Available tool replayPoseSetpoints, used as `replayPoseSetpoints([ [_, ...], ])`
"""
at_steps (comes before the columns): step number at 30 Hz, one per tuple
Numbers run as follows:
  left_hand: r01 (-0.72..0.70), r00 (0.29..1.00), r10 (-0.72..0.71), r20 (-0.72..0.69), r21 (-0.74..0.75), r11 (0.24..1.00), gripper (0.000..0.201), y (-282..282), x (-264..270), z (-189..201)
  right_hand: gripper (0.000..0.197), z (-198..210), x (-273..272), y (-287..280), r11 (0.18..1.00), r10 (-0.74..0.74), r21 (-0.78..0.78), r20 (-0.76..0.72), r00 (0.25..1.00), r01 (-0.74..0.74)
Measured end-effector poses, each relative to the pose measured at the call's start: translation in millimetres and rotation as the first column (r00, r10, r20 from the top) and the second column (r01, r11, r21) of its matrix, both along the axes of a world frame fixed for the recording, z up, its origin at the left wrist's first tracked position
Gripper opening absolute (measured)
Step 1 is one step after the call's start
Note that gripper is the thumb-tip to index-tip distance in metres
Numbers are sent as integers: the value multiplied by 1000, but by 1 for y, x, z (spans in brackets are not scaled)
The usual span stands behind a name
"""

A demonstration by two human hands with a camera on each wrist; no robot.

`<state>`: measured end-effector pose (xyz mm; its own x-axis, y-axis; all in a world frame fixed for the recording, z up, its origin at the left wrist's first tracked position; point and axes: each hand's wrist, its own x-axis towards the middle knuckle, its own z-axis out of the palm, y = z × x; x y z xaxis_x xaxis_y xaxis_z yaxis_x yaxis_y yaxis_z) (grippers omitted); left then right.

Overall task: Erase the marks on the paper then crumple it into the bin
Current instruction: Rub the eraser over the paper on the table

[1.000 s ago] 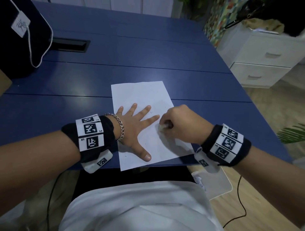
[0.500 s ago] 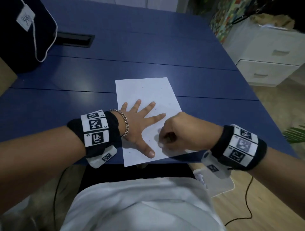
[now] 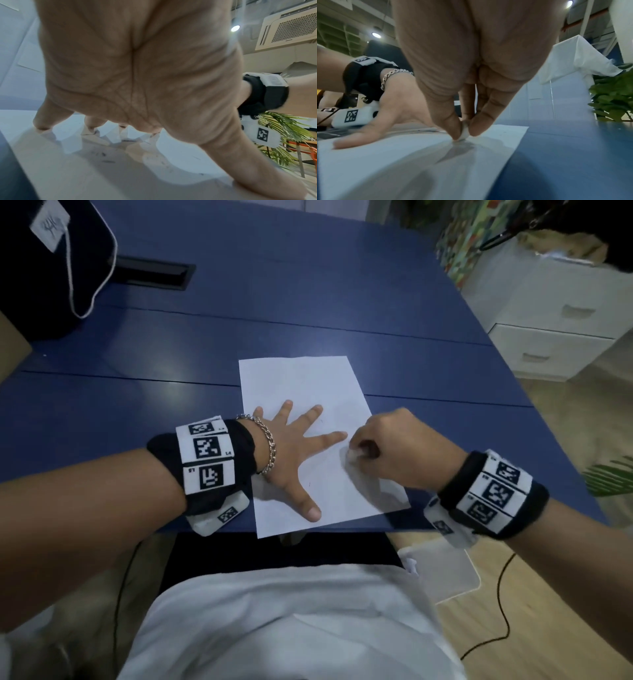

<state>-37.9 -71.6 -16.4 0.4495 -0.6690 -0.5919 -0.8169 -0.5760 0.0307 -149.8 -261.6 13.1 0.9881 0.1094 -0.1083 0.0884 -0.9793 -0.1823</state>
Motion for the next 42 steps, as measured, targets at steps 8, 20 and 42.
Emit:
replayPoseSetpoints([
  [8,22,999,-22,44,-12,1000,146,2,1,-5,13,3,-2,22,1000,30,0,-62,998,-30],
  [20,17,1000,-18,25,6,1000,141,-3,-1,-1,15,1,0,4,999,-44,26,-31,999,45],
  [42,-12,1000,12,9,83,996,147,-13,-1,1,13,-5,-16,2,1000,13,-9,-16,1000,-13],
])
